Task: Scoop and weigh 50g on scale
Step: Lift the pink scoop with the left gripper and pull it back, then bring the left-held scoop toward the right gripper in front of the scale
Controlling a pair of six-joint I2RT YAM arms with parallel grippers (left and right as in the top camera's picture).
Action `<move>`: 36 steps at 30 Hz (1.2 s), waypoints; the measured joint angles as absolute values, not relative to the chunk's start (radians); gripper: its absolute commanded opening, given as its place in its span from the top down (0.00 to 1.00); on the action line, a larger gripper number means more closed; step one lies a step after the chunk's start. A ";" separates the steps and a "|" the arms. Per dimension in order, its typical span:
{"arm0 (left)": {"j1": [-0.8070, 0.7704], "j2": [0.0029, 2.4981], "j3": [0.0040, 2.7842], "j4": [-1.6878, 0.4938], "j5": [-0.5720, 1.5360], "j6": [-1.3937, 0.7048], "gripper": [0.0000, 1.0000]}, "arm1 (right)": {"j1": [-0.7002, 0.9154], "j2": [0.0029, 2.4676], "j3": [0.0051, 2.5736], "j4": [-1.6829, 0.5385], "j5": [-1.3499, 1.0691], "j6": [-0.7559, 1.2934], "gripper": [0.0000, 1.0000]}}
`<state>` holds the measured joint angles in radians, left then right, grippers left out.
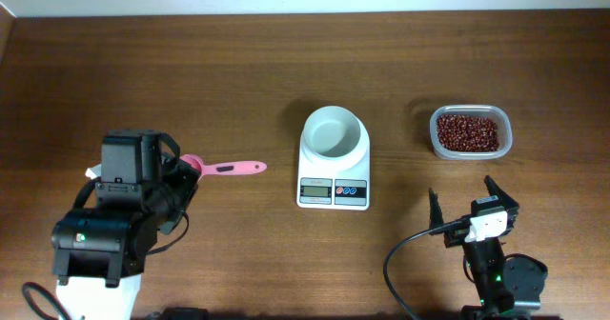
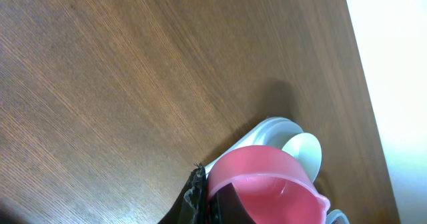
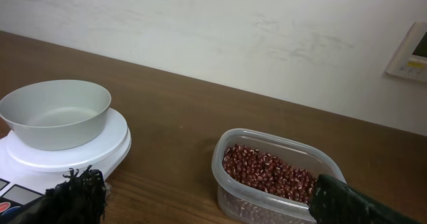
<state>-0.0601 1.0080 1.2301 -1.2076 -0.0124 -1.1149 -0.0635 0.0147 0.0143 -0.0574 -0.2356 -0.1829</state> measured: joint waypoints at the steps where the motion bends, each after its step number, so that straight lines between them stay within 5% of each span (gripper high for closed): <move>1: -0.060 1.008 1.230 -1.208 -0.012 -1.123 1.00 | -0.064 0.015 0.014 -0.057 -0.236 -0.183 0.01; 4: -0.060 1.008 1.230 -1.208 -0.012 -1.136 1.00 | -0.064 0.015 0.014 -0.054 -0.269 -0.133 0.01; 12: -0.060 1.008 1.230 -1.207 -0.012 -1.150 1.00 | -0.064 0.015 0.014 -0.046 -0.455 0.542 0.01; 19: -0.060 1.008 1.230 -1.189 -0.012 -1.153 1.00 | -0.064 0.015 0.014 -0.036 -0.657 0.923 0.01; 31: -0.060 1.089 1.229 -1.188 -0.008 -1.153 1.00 | -0.064 0.020 0.074 -0.180 -0.543 0.969 0.01; 36: -0.060 1.089 1.228 -1.187 -0.008 -1.153 1.00 | -0.064 0.259 0.311 -0.342 -0.542 0.918 0.01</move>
